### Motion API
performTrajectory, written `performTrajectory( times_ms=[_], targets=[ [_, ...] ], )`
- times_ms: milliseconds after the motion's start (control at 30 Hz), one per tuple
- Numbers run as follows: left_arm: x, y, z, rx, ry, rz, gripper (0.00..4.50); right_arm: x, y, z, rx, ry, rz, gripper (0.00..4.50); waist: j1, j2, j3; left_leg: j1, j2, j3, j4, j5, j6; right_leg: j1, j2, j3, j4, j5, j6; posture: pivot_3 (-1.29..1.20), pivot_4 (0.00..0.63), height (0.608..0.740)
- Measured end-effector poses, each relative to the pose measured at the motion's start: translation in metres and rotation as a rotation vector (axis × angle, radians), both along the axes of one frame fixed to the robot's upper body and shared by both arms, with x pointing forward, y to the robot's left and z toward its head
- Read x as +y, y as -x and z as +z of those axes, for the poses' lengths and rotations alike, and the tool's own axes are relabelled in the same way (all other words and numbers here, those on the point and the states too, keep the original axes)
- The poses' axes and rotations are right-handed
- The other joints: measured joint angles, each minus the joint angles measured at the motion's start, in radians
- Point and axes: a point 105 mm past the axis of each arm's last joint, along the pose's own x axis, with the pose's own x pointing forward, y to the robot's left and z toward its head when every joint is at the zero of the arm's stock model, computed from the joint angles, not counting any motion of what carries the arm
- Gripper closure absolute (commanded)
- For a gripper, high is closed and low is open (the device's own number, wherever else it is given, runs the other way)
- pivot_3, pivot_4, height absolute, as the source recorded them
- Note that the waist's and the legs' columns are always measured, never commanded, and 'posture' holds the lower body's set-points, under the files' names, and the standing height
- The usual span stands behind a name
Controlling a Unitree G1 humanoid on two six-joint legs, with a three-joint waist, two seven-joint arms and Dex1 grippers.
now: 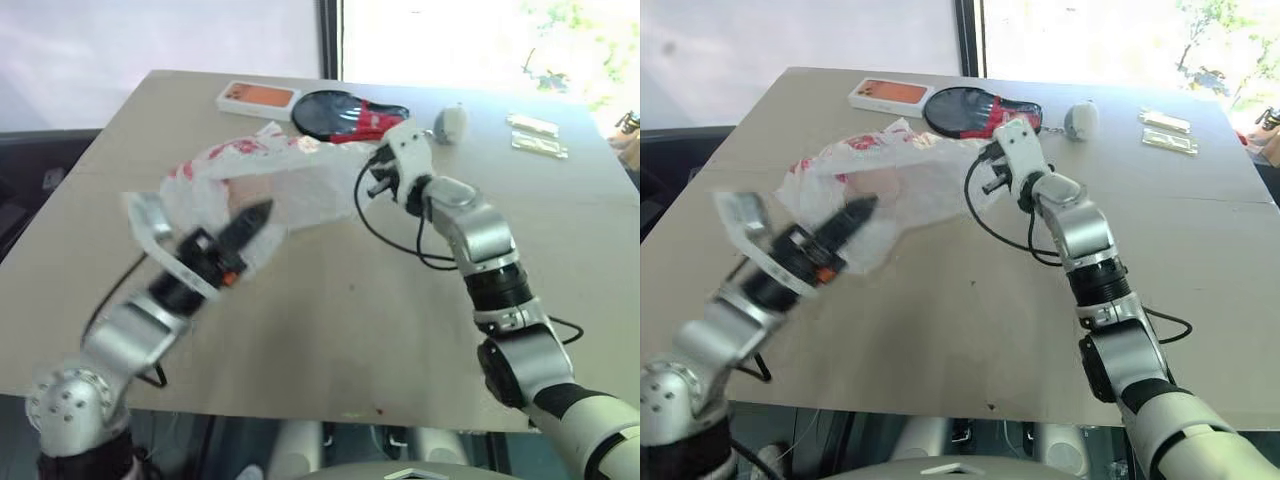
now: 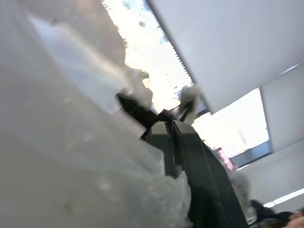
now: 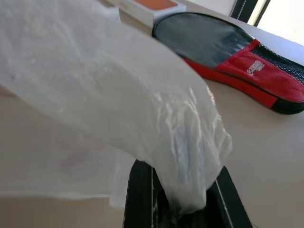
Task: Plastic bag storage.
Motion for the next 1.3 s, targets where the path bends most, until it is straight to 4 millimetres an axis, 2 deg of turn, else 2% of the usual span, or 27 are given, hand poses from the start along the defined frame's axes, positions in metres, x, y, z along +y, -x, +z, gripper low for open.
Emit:
performTrajectory(
  times_ms=[67, 133, 167, 233, 333, 433, 533, 633, 733, 833, 900, 1000, 1100, 1200, 1233, 1267, 1300],
  targets=[
    [0.009, -0.004, 0.043, -0.148, 0.065, -0.003, 4.46, 0.002, 0.003, 0.038, -0.008, -0.153, 0.052, 4.5, 0.008, 0.0, 0.0, -0.001, 0.0, 0.0, 0.0, 0.0, 0.0, 0.0, 0.004, -0.001, 0.0, 0.0, 0.0, 0.0, 0.15, 0.74],
    [0.018, -0.009, 0.078, -0.244, 0.095, 0.003, 4.46, 0.004, 0.008, 0.078, -0.039, -0.28, 0.11, 4.5, 0.011, 0.0, 0.0, -0.001, 0.0, 0.0, 0.0, 0.0, 0.0, 0.0, 0.005, -0.001, 0.0, 0.0, 0.0, 0.0, 0.15, 0.74],
    [0.027, -0.013, 0.099, -0.285, 0.103, 0.018, 4.46, 0.004, 0.013, 0.107, -0.073, -0.359, 0.147, 4.5, 0.011, 0.0, 0.0, -0.001, 0.0, 0.0, 0.0, 0.0, 0.0, -0.001, 0.005, -0.001, -0.001, 0.0, 0.0, 0.0, 0.15, 0.74],
    [0.041, -0.017, 0.123, -0.324, 0.123, 0.049, 4.46, 0.0, 0.021, 0.148, -0.138, -0.449, 0.189, 4.5, 0.01, -0.001, 0.0, 0.0, -0.001, 0.001, -0.003, -0.001, 0.002, 0.0, 0.005, 0.0, -0.002, 0.0, 0.0, 0.0, 0.15, 0.74],
    [0.062, -0.04, 0.161, -0.344, 0.144, 0.135, 4.46, -0.016, 0.024, 0.187, -0.183, -0.525, 0.194, 4.5, 0.016, -0.001, 0.001, -0.008, -0.002, 0.0, 0.0, -0.001, 0.002, -0.006, 0.006, -0.003, -0.003, 0.0, 0.001, 0.0, 0.15, 0.74],
    [0.064, -0.054, 0.176, -0.363, 0.129, 0.167, 4.46, -0.036, 0.03, 0.209, -0.244, -0.541, 0.17, 4.5, 0.021, -0.002, 0.001, -0.012, -0.002, -0.001, 0.0, -0.002, 0.003, -0.007, 0.005, -0.003, -0.004, 0.0, 0.001, 0.0, 0.15, 0.74],
    [0.046, -0.071, 0.179, -0.35, 0.074, 0.12, 4.46, -0.059, 0.033, 0.216, -0.266, -0.527, 0.11, 4.5, 0.029, -0.002, 0.001, -0.014, -0.003, -0.001, 0.001, -0.002, 0.003, -0.009, 0.004, -0.004, -0.004, 0.0, 0.002, 0.0, 0.15, 0.74],
    [0.024, -0.078, 0.174, -0.338, 0.011, 0.053, 4.46, -0.081, 0.046, 0.219, -0.291, -0.481, 0.065, 4.5, 0.029, -0.002, 0.001, -0.014, -0.002, -0.001, 0.0, -0.001, 0.003, -0.01, 0.004, -0.003, -0.004, 0.0, 0.001, 0.0, 0.15, 0.74],
    [0.008, -0.082, 0.164, -0.321, -0.04, 0.003, 4.46, -0.107, 0.058, 0.214, -0.318, -0.411, -0.017, 4.5, 0.029, -0.002, 0.001, -0.014, -0.002, 0.0, 0.0, -0.001, 0.003, -0.01, 0.004, -0.002, -0.004, 0.0, 0.001, 0.0, 0.15, 0.74],
    [-0.01, -0.084, 0.156, -0.322, -0.104, -0.024, 4.46, -0.122, 0.062, 0.203, -0.312, -0.386, -0.081, 4.5, 0.017, -0.002, 0.001, -0.012, -0.001, 0.001, 0.001, -0.001, 0.002, -0.01, 0.004, 0.0, -0.002, 0.0, 0.001, 0.0, 0.15, 0.74],
    [-0.02, -0.082, 0.15, -0.331, -0.149, -0.042, 4.46, -0.124, 0.065, 0.194, -0.307, -0.363, -0.102, 4.5, 0.013, -0.002, 0.001, -0.012, -0.001, 0.001, 0.001, -0.001, 0.002, -0.01, 0.004, 0.0, -0.002, 0.0, 0.001, 0.0, 0.15, 0.74],
    [-0.033, -0.084, 0.124, -0.303, -0.247, -0.053, 4.46, -0.125, 0.073, 0.167, -0.288, -0.276, -0.133, 4.5, 0.01, -0.001, 0.001, -0.011, 0.0, 0.002, 0.0, -0.001, 0.002, -0.01, 0.003, 0.001, -0.001, 0.0, 0.001, 0.0, 0.15, 0.74],
    [-0.04, -0.088, 0.081, -0.234, -0.358, -0.039, 4.46, -0.127, 0.082, 0.132, -0.266, -0.157, -0.172, 4.5, 0.011, -0.002, -0.001, -0.011, 0.0, 0.002, -0.002, -0.001, 0.002, -0.01, 0.003, 0.001, -0.003, 0.0, 0.001, 0.0, 0.15, 0.74],
    [-0.05, -0.086, 0.009, -0.136, -0.509, -0.044, 4.46, -0.128, 0.089, 0.062, -0.126, -0.036, -0.207, 4.5, 0.015, -0.002, -0.001, -0.011, -0.001, 0.003, -0.001, -0.001, 0.002, -0.01, 0.003, 0.002, -0.003, 0.0, 0.001, 0.0, 0.15, 0.74],
    [-0.053, -0.081, -0.029, -0.078, -0.596, -0.059, 4.46, -0.131, 0.095, 0.025, -0.042, 0.034, -0.226, 4.5, 0.016, -0.002, -0.001, -0.012, -0.001, 0.003, 0.0, -0.001, 0.002, -0.01, 0.004, 0.002, -0.003, 0.0, 0.002, 0.0, 0.15, 0.74],
    [-0.055, -0.078, -0.047, -0.048, -0.638, -0.074, 4.46, -0.133, 0.098, 0.008, -0.003, 0.069, -0.239, 4.5, 0.017, -0.001, 0.0, -0.013, -0.001, 0.002, 0.001, -0.001, 0.002, -0.011, 0.004, 0.002, -0.002, 0.0, 0.002, 0.0, 0.15, 0.74],
    [-0.055, -0.076, -0.051, -0.044, -0.648, -0.078, 4.46, -0.134, 0.099, 0.004, 0.006, 0.079, -0.244, 4.5, 0.017, -0.001, 0.001, -0.012, -0.001, 0.002, 0.001, -0.001, 0.002, -0.011, 0.004, 0.002, -0.002, 0.0, 0.002, 0.0, 0.15, 0.74]
  ],
)
